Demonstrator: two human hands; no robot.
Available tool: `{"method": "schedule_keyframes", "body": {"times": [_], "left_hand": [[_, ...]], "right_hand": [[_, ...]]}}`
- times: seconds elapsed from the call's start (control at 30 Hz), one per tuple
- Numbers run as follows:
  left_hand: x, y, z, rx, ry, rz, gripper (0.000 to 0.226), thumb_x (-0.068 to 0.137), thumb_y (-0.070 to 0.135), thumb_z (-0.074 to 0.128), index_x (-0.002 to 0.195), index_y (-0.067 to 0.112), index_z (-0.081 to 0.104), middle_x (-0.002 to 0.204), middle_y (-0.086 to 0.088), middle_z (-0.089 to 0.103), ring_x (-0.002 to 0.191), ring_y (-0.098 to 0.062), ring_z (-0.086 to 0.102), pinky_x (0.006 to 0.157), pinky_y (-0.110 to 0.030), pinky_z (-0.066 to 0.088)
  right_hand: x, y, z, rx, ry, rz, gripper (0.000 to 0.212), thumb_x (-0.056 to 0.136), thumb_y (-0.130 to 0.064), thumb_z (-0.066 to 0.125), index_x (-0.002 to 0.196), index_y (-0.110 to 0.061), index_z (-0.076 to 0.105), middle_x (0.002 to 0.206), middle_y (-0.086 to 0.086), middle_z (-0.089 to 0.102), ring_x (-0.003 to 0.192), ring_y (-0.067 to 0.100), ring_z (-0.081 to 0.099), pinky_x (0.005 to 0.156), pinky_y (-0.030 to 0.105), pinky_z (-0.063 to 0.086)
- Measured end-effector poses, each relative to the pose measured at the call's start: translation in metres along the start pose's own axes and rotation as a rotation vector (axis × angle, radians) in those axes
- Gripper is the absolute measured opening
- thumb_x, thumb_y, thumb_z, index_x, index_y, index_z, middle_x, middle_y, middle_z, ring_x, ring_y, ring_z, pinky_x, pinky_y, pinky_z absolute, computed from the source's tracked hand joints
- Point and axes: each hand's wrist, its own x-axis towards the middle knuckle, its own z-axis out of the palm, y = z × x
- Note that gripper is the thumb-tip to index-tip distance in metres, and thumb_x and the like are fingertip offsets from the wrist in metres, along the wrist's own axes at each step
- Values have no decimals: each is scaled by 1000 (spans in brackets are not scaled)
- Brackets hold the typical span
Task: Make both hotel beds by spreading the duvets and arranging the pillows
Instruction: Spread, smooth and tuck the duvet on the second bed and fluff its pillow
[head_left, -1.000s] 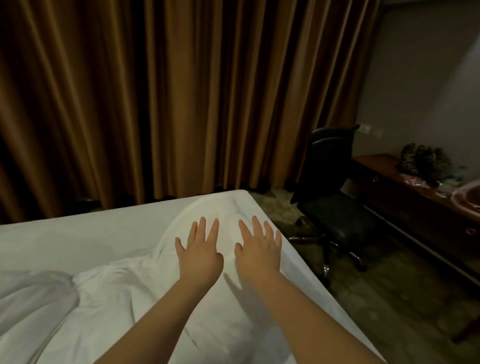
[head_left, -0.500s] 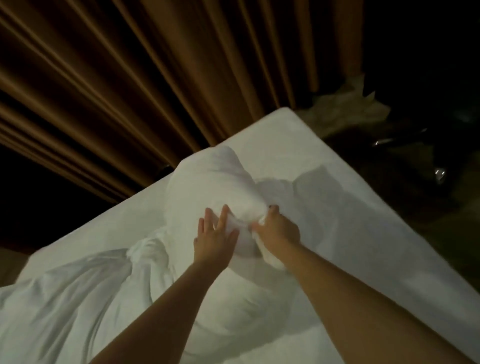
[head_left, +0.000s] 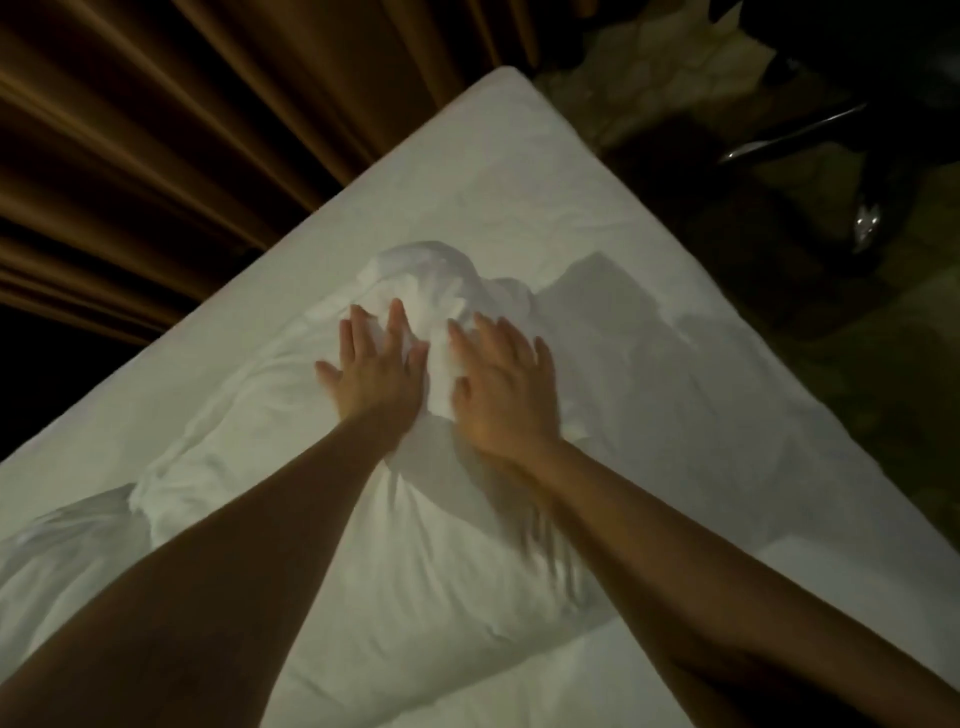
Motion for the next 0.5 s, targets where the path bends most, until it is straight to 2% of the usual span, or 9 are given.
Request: {"method": "schedule_keyframes", "body": {"times": [0.07,0.17,0.27,0.37,0.5], "left_hand": [[15,0,8,40,15,69,60,99,49,22,148,40,-11,159,-4,-11,146,-20,-10,114,-55,5],[43,-5,25,26,15,164,56,100,43,21,149,40,-5,160,-4,-4,147,-17,-5,115,-53,4],[71,-2,54,-27,37,228,50,101,42,19,149,41,7,160,-3,6,147,-17,4,114,-50,4],[89,11,99,-50,23,252,50,101,41,21,149,41,10,159,-4,10,146,-18,7,114,-51,3],[115,12,158,-125,35,252,54,96,46,14,149,38,17,158,-6,17,146,-19,13,112,-52,5]], "right_hand": [[27,-22,16,-55,-61,-80,51,102,-36,28,151,-31,18,160,-6,12,147,19,4,117,45,-2],[58,-17,47,-145,-190,-5,52,103,-33,20,153,-27,7,161,-9,3,148,19,-6,115,46,-11],[76,13,79,-230,-196,69,55,101,-34,20,153,-27,3,161,-11,0,148,22,-6,114,50,-13],[89,39,111,-291,-279,144,58,100,-35,19,153,-27,-5,160,-11,-7,147,23,-10,114,54,-12],[102,62,156,-337,-283,162,60,100,-35,21,152,-27,-9,160,-13,-11,147,20,-12,114,54,-11]]}}
